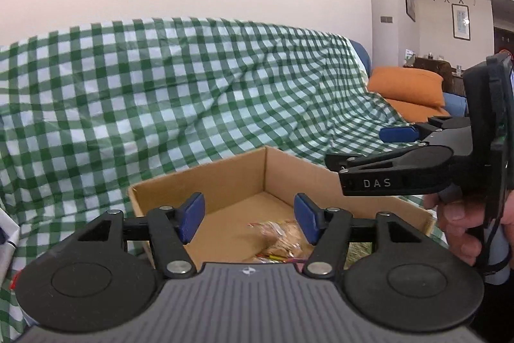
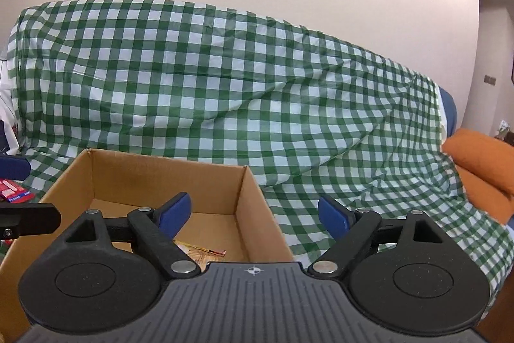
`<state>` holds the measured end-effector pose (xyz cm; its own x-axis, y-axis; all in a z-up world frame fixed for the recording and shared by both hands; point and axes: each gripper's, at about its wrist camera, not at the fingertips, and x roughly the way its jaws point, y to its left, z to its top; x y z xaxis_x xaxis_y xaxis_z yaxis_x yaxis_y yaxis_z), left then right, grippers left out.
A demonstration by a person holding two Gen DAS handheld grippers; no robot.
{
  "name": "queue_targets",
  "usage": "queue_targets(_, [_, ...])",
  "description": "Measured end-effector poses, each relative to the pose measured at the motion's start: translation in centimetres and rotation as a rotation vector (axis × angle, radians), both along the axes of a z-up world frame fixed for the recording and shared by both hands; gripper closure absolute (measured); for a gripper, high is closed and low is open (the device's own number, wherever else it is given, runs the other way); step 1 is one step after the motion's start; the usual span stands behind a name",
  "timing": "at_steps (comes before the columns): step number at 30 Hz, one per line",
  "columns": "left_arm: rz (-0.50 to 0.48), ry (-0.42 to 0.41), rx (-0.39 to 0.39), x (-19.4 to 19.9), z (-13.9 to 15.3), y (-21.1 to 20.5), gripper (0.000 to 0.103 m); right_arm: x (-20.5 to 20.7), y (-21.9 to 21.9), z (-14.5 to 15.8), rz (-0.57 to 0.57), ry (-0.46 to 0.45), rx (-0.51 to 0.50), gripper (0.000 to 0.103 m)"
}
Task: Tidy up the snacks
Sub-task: 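Open both tools to drop the packs into the box, then move both tools back toward the snack pile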
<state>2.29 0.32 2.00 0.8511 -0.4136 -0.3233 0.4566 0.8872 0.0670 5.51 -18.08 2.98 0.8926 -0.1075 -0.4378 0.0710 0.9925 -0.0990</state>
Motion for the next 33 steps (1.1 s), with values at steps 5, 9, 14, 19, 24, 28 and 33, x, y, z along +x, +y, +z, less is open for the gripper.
queue_targets(5, [0.017, -0.037, 0.025, -0.6, 0.0, 0.8, 0.075, 0.3, 0.5, 0.3, 0.000, 0.011, 0.046, 0.018])
queue_targets(9, [0.014, -0.039, 0.039, -1.4, 0.3, 2.3, 0.075, 0.4, 1.6, 0.4, 0.032, 0.028, 0.076, 0.044])
queue_targets(14, [0.094, 0.043, 0.001, -1.4, 0.9, 5.9, 0.075, 0.4, 3.1, 0.5, 0.090, 0.032, 0.101, 0.063])
queue_targets(19, [0.187, 0.126, -0.013, 1.0, 2.2, 9.1, 0.075, 0.3, 3.7, 0.9, 0.124, 0.023, 0.114, 0.063])
queue_targets(24, [0.286, 0.120, -0.070, 4.8, 4.4, 12.9, 0.075, 0.1, 4.4, 1.0, 0.150, 0.029, 0.124, 0.063])
queue_targets(28, [0.337, 0.107, -0.160, 5.9, 3.9, 16.6, 0.075, -0.2, 5.4, 0.8, 0.187, 0.039, 0.106, 0.063])
queue_targets(33, [0.540, 0.201, -0.035, 7.1, 1.2, 19.9, 0.091, -0.6, 6.6, 0.6, 0.238, 0.038, 0.059, 0.063])
